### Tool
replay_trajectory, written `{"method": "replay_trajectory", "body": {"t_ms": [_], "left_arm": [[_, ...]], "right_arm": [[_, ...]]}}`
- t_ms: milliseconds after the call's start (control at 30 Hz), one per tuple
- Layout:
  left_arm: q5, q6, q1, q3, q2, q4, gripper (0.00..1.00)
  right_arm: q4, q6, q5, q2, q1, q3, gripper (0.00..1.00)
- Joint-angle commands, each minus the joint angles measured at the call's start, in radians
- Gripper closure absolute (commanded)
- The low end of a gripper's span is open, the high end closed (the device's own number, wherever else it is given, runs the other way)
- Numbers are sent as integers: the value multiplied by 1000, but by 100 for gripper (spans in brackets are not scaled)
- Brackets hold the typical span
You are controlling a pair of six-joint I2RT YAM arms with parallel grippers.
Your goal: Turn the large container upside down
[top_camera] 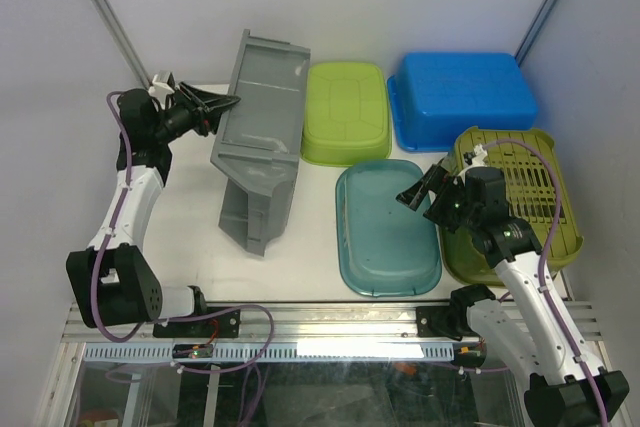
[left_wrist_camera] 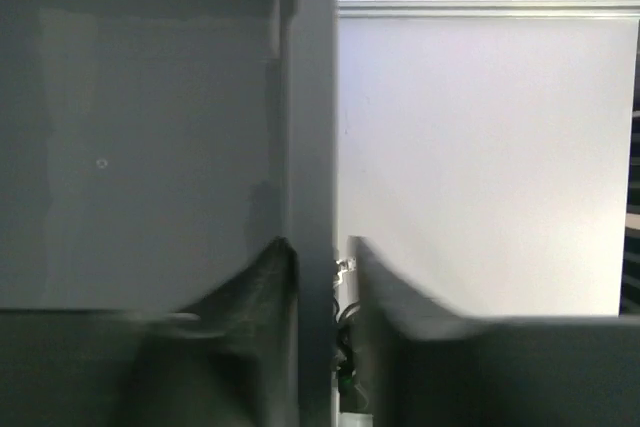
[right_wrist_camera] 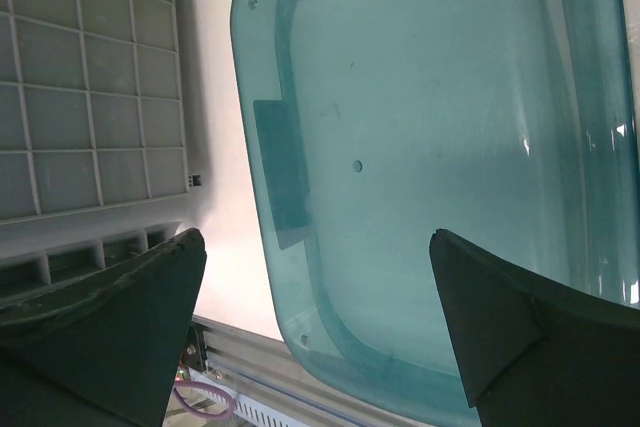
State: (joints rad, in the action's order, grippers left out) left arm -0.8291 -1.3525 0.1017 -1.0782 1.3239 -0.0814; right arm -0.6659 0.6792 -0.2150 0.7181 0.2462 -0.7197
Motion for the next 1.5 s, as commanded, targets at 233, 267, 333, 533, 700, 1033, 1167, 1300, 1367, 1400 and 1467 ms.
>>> {"method": "replay_trajectory", "body": {"t_ms": [233, 267, 333, 533, 700, 1033, 1167, 1300, 1367, 1400, 1467], "left_arm": [[78, 355, 74, -122, -130, 347, 1], [109, 404, 77, -150, -134, 408, 1], [185, 523, 78, -212, -138, 531, 1], [426, 826, 78, -394, -116, 824, 1], [537, 985, 77, -404, -104, 943, 1], [930, 1109, -21, -365, -153, 938, 1], [1033, 1140, -106, -325, -157, 923, 8], [1114, 1150, -176, -300, -134, 919, 21], [1109, 1147, -181, -297, -124, 918, 33], [1103, 1144, -180, -296, -122, 917, 42], [1106, 1137, -181, -296, -122, 914, 56]], "right_arm": [[-7, -27, 5, -38, 0, -31, 1], [-8, -27, 3, -40, 0, -30, 1], [-5, -29, 0, -40, 0, -26, 1], [11, -33, -6, -37, 1, -16, 1], [31, -35, -21, -23, 0, -2, 1], [53, -33, -34, -3, 2, -6, 1], [66, -22, -48, 3, 1, 6, 1], [70, -15, -51, 3, 0, 10, 1], [69, -16, -49, 0, 1, 9, 1], [70, -16, -48, 0, 1, 11, 1], [74, -13, -59, -3, 1, 16, 1]]}}
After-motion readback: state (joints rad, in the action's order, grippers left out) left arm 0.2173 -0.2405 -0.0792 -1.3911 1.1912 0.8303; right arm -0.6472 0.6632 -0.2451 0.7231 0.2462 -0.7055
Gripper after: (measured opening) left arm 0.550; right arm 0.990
